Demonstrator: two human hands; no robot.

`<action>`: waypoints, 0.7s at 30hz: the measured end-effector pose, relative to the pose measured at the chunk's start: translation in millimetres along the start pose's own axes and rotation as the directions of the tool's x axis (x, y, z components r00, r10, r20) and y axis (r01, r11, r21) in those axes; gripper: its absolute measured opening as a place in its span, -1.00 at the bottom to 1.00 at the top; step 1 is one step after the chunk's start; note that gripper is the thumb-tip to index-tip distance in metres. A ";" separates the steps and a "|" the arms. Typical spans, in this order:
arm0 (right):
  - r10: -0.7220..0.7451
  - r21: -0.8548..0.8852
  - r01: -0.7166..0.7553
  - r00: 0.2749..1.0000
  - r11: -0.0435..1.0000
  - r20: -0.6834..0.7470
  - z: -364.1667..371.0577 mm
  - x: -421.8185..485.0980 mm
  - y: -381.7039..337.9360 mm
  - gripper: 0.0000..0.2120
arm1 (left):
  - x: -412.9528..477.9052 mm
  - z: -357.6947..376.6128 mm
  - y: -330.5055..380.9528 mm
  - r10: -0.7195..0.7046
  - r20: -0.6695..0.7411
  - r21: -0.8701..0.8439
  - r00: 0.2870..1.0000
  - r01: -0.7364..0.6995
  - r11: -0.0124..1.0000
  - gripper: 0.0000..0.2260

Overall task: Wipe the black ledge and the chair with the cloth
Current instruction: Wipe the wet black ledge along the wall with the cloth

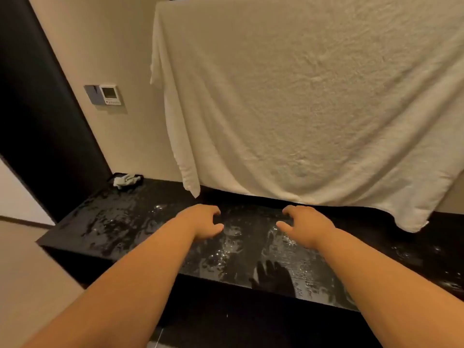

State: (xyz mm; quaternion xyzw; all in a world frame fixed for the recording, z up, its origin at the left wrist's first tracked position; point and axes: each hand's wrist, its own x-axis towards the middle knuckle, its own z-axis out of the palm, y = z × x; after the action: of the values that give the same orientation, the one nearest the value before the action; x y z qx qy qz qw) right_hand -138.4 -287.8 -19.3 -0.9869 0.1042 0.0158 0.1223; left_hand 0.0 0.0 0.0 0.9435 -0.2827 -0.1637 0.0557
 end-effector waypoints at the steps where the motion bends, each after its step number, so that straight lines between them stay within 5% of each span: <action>1: 0.000 -0.004 0.000 0.999 1.000 0.040 8.3 -0.5 -4.9 -0.39 | -7.6 10.2 -6.0 -0.004 0.016 -0.003 1.000 0.004 1.000 -0.42; 9: -0.083 -0.019 0.091 0.960 0.996 0.267 95.0 -5.6 -64.1 -0.39 | -60.3 90.7 -77.3 -0.151 0.173 0.028 0.973 0.148 0.989 -0.39; 21: -0.293 -0.068 0.354 0.854 0.933 0.430 174.6 20.9 -222.5 -0.37 | -146.0 166.9 -222.3 -0.345 0.222 -0.133 0.912 0.379 0.916 -0.39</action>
State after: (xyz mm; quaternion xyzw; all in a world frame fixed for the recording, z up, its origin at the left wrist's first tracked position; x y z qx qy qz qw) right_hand -72.3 -38.3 -136.8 -0.9705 -0.0933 0.2107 0.0704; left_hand -57.1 263.8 -160.3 0.9506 -0.0911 -0.2864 0.0783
